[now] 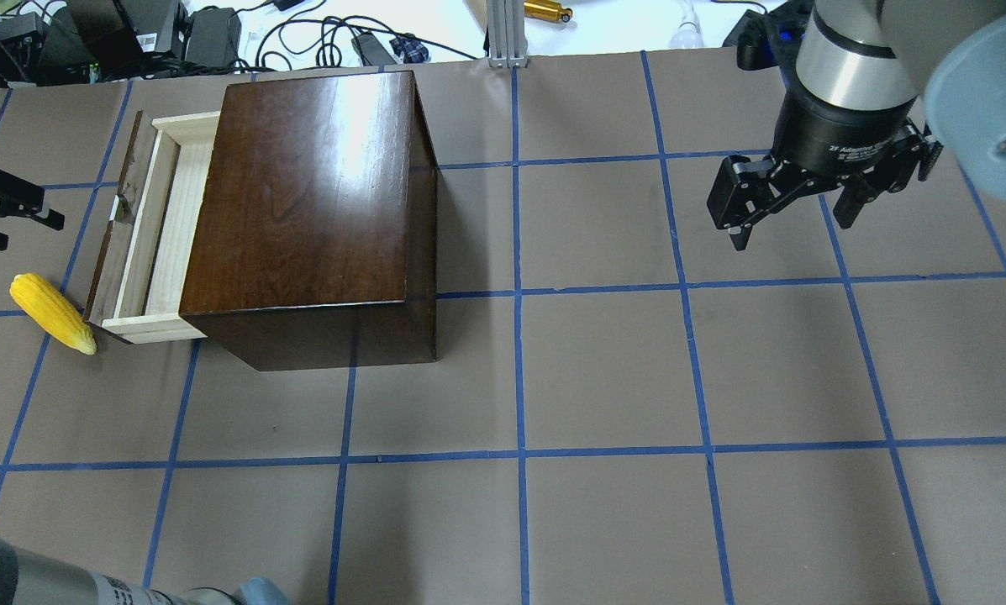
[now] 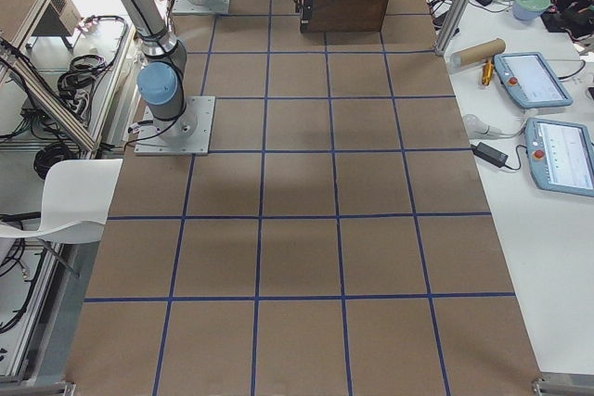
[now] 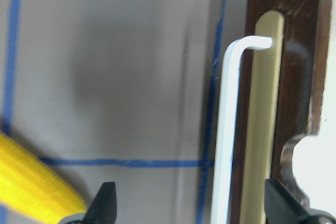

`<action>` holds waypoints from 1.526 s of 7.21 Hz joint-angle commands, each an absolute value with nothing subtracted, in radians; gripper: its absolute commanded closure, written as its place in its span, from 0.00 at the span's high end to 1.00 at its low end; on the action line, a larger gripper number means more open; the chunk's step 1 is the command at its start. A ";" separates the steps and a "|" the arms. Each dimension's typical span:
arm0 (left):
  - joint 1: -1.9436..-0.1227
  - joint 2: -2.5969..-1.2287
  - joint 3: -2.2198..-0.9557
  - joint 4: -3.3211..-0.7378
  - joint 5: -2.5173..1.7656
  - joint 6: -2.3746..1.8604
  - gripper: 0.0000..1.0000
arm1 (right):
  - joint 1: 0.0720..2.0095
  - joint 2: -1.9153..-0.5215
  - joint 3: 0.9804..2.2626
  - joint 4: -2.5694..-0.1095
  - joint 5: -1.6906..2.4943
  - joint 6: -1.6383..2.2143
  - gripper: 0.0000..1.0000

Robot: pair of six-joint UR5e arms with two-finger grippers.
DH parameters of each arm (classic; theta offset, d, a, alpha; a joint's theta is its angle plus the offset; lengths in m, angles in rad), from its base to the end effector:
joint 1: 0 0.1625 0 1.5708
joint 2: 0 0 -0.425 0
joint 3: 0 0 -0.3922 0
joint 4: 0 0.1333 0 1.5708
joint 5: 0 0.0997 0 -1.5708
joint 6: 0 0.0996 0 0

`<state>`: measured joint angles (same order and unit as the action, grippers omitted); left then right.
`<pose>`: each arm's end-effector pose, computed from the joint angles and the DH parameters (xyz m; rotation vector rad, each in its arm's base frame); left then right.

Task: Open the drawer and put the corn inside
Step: 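Lower the left gripper and grasp the yellow corn cob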

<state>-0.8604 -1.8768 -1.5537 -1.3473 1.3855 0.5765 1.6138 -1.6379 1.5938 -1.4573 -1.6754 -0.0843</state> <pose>0.2744 -0.5515 0.3518 0.2065 -2.9458 0.0873 0.1424 -0.4502 0.4981 0.1987 -3.0301 -0.1087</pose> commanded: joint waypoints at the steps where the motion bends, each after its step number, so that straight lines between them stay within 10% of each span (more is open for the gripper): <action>1: -0.829 -1.922 -1.543 -1.265 1.515 0.594 1.00 | 1.614 -1.638 1.594 -1.457 -1.677 -0.084 1.00; 11: -0.819 -2.134 -1.560 -1.078 1.589 0.704 1.00 | 1.614 -1.638 1.594 -1.457 -1.675 -0.084 1.00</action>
<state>-0.8192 -2.1139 -1.5600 -1.0893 1.5891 0.7041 1.6138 -1.6383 1.5938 -1.4573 -1.6753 -0.0844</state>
